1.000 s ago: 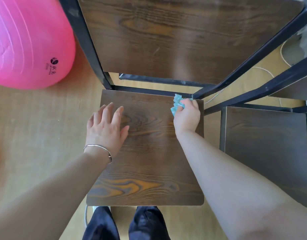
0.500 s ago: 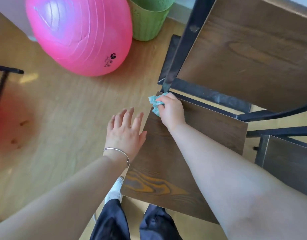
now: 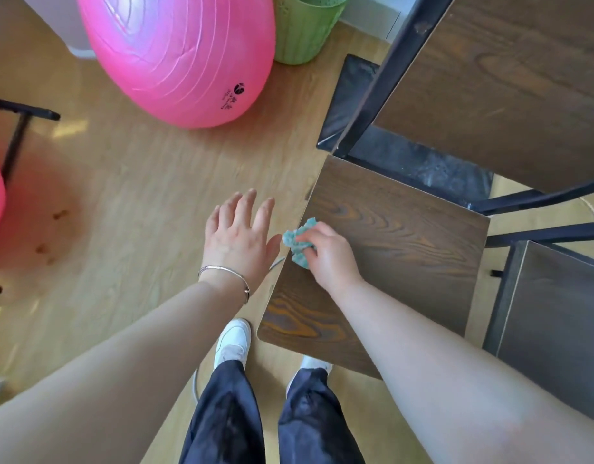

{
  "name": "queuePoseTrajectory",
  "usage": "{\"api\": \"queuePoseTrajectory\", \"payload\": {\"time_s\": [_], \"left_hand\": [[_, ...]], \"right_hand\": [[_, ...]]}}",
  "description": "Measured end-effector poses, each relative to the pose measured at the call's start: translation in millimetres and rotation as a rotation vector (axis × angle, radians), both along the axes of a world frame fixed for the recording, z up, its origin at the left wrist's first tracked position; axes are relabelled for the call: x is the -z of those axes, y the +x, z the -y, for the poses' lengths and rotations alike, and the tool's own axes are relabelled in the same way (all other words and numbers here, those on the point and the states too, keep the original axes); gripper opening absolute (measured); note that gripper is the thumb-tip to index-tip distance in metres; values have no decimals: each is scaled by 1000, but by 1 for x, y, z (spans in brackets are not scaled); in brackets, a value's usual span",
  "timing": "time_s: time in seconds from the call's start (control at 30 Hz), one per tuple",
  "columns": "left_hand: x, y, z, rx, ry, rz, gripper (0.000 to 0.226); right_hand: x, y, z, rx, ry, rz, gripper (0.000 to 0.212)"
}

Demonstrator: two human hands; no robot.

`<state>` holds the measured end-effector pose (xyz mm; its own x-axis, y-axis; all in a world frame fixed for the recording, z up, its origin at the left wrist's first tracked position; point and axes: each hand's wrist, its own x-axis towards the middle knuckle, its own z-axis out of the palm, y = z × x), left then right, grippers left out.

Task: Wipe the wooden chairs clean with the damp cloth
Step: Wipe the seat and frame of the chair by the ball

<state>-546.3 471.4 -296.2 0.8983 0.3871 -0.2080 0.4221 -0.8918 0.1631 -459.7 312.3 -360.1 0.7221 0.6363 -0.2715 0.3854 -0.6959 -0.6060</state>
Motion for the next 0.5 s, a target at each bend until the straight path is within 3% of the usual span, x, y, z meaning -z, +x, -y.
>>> {"api": "queuePoseTrajectory", "payload": {"time_s": [0.4, 0.5], "left_hand": [[-9, -4, 20, 80, -9, -42, 59], [-11, 6, 30, 107, -2, -32, 58]], "right_hand": [[-1, -141, 68, -244, -15, -145, 28], [-17, -127, 82, 45, 75, -263, 29]]}}
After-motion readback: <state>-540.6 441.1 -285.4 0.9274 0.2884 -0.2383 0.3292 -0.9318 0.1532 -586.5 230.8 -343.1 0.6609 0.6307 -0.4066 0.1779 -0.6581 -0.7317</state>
